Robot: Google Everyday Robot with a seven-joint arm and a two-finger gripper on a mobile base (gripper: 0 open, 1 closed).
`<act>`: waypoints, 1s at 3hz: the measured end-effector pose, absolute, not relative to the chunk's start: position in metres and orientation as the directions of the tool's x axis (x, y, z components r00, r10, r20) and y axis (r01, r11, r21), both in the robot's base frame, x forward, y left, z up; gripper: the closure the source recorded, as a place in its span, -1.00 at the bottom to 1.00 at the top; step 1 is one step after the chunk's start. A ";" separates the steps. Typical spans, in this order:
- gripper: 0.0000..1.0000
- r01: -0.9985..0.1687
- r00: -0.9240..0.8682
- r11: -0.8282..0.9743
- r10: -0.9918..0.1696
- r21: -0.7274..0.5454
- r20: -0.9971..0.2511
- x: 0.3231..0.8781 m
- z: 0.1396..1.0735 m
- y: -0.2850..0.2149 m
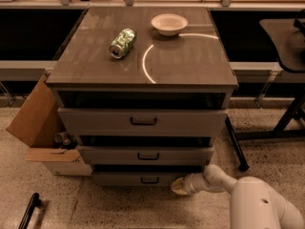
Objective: Close bottom drawer
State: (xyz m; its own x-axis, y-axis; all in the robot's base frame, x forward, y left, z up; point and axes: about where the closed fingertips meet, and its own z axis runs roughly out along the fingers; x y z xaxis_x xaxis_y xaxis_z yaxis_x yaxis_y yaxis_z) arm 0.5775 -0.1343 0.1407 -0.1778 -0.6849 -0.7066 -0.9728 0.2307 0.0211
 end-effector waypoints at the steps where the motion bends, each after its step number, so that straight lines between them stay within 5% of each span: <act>1: 1.00 -0.971 -0.183 0.238 -0.678 0.023 -0.712 0.587 0.141 -0.135; 3: 1.00 -0.990 -0.100 0.139 -0.674 0.007 -0.732 0.536 0.177 -0.155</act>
Offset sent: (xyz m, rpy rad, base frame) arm -0.0306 -0.0228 0.0278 0.0033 -0.0035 0.0598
